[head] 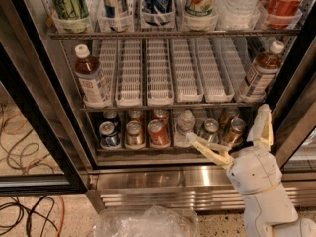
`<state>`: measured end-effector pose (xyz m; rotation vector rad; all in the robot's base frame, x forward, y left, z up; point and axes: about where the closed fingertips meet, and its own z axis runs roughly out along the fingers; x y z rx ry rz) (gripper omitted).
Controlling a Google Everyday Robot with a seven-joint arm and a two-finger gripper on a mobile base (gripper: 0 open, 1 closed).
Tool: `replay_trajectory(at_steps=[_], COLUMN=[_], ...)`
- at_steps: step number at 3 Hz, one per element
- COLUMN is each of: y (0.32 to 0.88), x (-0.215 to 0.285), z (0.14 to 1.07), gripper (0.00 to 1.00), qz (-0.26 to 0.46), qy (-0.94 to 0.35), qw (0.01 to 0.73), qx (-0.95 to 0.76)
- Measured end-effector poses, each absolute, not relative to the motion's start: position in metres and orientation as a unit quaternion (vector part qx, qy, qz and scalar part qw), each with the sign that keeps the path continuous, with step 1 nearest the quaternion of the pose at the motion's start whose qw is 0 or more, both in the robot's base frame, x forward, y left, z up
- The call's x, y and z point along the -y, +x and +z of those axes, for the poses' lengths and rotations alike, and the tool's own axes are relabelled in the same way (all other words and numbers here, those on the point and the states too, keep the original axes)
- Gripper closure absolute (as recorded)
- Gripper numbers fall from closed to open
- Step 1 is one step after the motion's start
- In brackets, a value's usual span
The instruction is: Pick water bottle from top shelf of fridge
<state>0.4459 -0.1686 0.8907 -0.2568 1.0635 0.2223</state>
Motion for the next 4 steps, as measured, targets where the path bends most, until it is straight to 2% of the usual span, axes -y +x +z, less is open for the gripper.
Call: replay_trajectory(at_steps=[1, 2, 4], y=[0.451, 0.450, 0.466], x=[0.162, 0.160, 0.160], z=[0.913, 0.928, 0.941], gripper=[0.00, 0.00, 0.00], qz=[0.088, 0.005, -0.004], qy=[-0.141, -0.175, -0.162], qw=[0.858, 0.857, 0.865], qx=[-0.485, -0.484, -0.475])
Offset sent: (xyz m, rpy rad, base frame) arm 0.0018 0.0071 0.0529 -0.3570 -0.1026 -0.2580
